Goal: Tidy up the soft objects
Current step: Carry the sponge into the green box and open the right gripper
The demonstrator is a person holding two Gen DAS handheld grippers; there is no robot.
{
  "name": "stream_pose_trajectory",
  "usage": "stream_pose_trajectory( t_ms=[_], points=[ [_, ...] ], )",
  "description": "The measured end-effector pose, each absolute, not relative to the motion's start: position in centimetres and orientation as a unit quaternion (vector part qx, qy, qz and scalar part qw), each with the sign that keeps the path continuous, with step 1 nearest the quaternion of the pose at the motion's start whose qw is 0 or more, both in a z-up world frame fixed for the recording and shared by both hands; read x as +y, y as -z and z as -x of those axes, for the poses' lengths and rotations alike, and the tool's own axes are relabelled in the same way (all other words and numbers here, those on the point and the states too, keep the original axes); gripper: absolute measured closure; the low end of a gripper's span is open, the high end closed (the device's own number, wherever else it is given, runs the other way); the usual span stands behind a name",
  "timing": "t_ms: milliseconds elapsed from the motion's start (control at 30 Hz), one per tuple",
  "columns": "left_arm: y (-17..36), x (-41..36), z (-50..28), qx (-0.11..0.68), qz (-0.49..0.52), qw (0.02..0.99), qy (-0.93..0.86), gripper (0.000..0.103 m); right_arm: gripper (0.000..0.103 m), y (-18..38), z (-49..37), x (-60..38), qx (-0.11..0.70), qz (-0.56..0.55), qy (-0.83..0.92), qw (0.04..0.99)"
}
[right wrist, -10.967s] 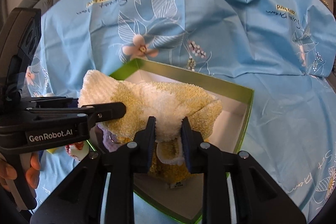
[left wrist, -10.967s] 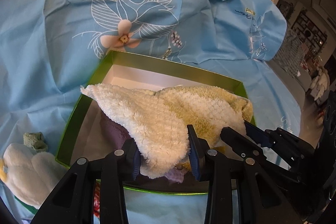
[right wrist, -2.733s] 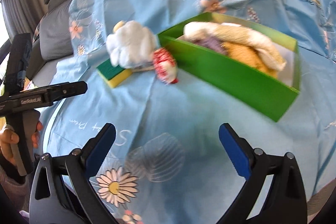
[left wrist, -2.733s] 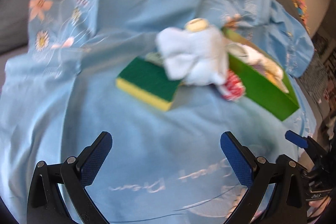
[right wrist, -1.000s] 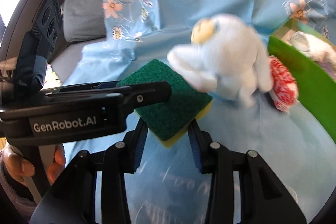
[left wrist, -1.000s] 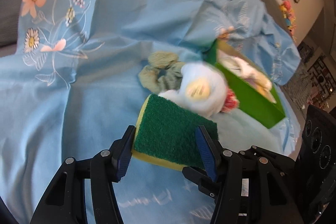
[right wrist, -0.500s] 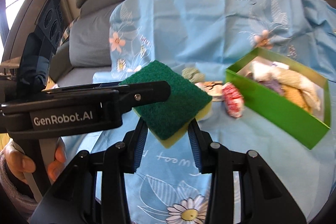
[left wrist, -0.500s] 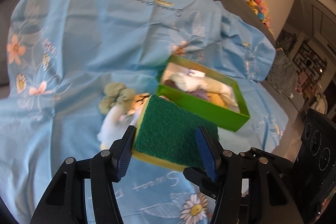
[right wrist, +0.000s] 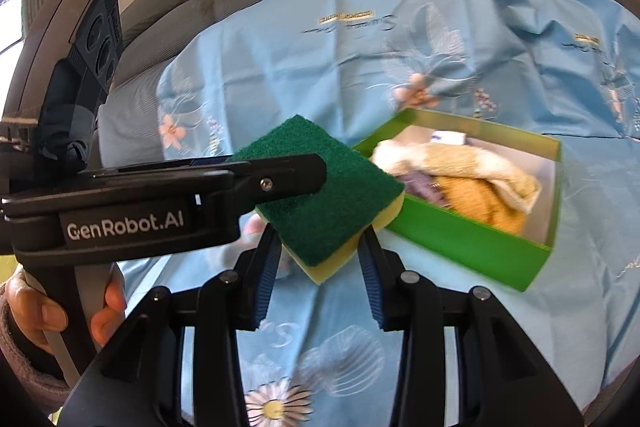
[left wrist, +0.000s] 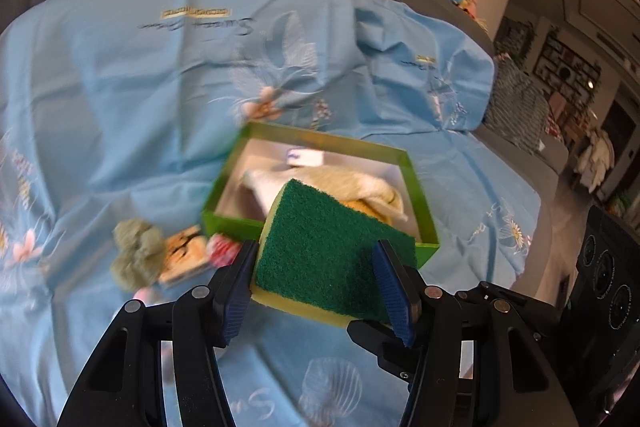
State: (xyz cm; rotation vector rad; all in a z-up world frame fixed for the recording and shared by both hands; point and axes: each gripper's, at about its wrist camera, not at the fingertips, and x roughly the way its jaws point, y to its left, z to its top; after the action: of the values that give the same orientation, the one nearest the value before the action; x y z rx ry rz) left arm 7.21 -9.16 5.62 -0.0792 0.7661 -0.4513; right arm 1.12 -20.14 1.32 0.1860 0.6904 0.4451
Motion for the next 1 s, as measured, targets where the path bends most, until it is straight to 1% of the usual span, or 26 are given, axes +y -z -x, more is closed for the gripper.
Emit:
stream_pose_trajectory(
  t_ms=[267, 400, 700, 867, 1000],
  points=[
    [-7.3, -14.3, -13.4, 0.369, 0.026, 0.894, 0.252, 0.044, 0.064, -2.1, -6.2, -25.5, 0.327, -0.094, -0.174, 0.924],
    [-7.0, -16.5, -16.9, 0.382, 0.028, 0.886, 0.262, 0.044, 0.064, -2.0, -9.1, -27.8, 0.335, -0.097, -0.158, 0.924],
    [-1.1, -18.2, -23.1, 0.442, 0.045, 0.861, 0.246, 0.044, 0.064, 2.7, -15.2, -29.1, 0.399, -0.085, -0.143, 0.902],
    [1.3, -17.9, -24.1, 0.463, 0.058, 0.851, 0.241, 0.044, 0.064, 5.0, -16.6, -29.0, 0.432, -0.085, -0.142, 0.887],
    [2.3, -17.8, -24.3, 0.471, 0.052, 0.846, 0.243, 0.044, 0.062, 6.3, -17.2, -28.5, 0.455, -0.085, -0.141, 0.875]
  ],
)
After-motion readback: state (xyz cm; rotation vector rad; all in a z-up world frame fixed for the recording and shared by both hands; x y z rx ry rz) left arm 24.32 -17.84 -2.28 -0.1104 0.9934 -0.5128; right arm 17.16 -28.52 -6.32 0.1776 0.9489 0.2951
